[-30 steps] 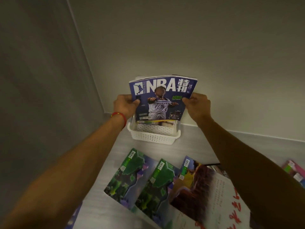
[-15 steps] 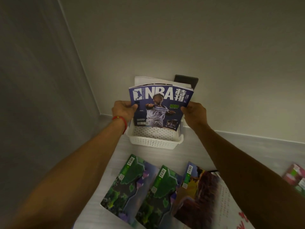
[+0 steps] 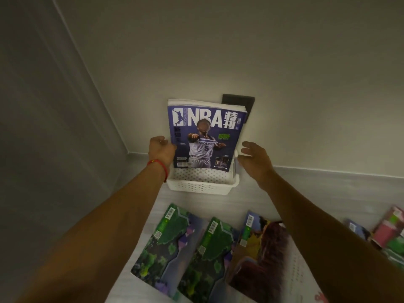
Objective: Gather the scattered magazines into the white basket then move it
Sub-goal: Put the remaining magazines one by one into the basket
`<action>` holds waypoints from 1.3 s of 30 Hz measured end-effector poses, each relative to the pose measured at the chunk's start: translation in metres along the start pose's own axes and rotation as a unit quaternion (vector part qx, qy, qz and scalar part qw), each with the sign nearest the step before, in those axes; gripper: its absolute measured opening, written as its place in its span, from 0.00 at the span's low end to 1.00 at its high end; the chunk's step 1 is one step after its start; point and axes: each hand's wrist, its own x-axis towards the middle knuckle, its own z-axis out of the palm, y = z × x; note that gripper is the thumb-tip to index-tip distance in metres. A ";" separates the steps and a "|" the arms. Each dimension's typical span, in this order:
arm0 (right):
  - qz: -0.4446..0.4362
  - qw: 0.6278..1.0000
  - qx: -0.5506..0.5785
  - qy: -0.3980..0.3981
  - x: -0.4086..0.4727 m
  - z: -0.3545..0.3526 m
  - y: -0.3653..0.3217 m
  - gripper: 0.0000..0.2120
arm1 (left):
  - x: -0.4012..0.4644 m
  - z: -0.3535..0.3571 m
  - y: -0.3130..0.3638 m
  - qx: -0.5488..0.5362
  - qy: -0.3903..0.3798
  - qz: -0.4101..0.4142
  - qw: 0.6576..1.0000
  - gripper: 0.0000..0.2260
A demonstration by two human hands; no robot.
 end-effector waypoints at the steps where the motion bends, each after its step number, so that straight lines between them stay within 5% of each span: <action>1: -0.021 0.998 -0.058 -0.016 -0.007 -0.011 0.014 0.20 | -0.007 -0.003 -0.003 0.023 -0.008 0.014 1.000 0.21; 5: -0.092 0.936 -0.330 -0.080 -0.051 -0.061 0.091 0.15 | -0.067 -0.015 -0.034 0.156 -0.012 0.100 0.983 0.16; 9: -0.041 0.888 -0.429 -0.158 -0.098 -0.107 0.169 0.18 | -0.160 -0.004 -0.097 0.186 -0.085 0.077 0.976 0.14; 14: -0.021 0.858 -0.490 -0.155 -0.140 -0.131 0.210 0.36 | -0.260 0.025 -0.150 0.303 -0.203 0.081 0.928 0.08; 18: -0.003 0.850 -0.504 -0.153 -0.144 -0.131 0.212 0.38 | -0.298 0.032 -0.165 0.353 -0.188 0.078 0.913 0.13; 24: -0.052 0.894 -0.398 -0.199 -0.138 -0.148 0.207 0.24 | -0.321 0.015 -0.171 0.331 -0.121 0.072 0.933 0.15; 28: 0.010 0.954 -0.180 -0.240 -0.146 -0.177 0.207 0.05 | -0.330 0.008 -0.173 0.322 -0.069 0.102 0.939 0.19; 33: 0.083 0.976 0.058 -0.190 -0.171 -0.216 0.205 0.08 | -0.349 0.020 -0.148 0.315 -0.056 0.134 0.938 0.20; 35: 0.073 0.977 0.074 -0.185 -0.178 -0.229 0.200 0.10 | -0.362 0.033 -0.123 0.347 -0.067 0.258 0.899 0.19; 39: -0.074 0.976 -0.006 -0.204 -0.178 -0.250 0.165 0.09 | -0.384 0.080 -0.058 0.391 -0.160 0.488 0.764 0.24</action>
